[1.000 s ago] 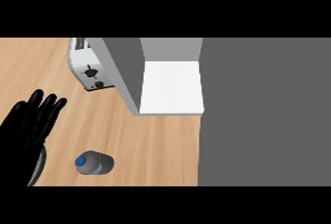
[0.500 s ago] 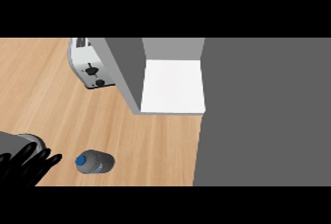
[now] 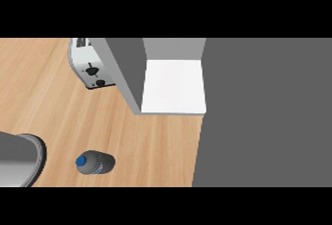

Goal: Pick up the bottled water, place it into the cabinet and close the cabinet

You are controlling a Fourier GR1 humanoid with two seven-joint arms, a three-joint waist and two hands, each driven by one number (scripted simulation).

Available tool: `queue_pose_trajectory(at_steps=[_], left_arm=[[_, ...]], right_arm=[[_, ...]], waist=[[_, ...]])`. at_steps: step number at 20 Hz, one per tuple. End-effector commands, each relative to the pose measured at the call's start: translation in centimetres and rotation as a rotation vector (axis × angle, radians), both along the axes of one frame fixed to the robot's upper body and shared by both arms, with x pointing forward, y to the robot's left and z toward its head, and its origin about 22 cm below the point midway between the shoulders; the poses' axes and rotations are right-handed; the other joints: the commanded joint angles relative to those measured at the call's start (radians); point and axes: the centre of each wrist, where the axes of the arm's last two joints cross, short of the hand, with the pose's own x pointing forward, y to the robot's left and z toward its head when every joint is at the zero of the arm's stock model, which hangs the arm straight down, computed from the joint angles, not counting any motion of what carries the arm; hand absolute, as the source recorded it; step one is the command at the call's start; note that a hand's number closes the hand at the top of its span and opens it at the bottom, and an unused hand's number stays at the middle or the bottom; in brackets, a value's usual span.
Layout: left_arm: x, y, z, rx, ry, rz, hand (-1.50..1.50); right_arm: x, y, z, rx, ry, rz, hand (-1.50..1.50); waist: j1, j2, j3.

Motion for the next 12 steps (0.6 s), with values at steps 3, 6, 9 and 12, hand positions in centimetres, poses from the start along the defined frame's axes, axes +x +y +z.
queue_pose_trajectory(at_steps=[3, 6, 9, 12], left_arm=[[-1.2, 1.3, 2.0, 0.029, 0.033, 0.010, -1.50], [-1.5, 1.5, 1.6, 0.035, 0.009, 0.030, -1.50], [-2.2, 2.3, 1.4, 0.046, 0.042, 0.021, -1.50], [-1.1, 1.3, 1.7, 0.045, 0.024, 0.044, -1.50]], right_arm=[[-2.6, -0.4, 3.2, 0.006, -0.032, -0.001, -1.50], [-2.7, 0.1, 3.5, 0.029, -0.029, 0.003, -1.50], [-2.5, 0.2, 3.2, 0.015, -0.020, 0.003, -1.50], [-2.7, 0.8, 3.9, 0.028, -0.022, -0.002, -1.50]], waist=[[-0.002, 0.001, 0.000], [-0.005, 0.002, 0.000], [-0.004, 0.001, 0.000], [-0.013, 0.003, 0.000]])
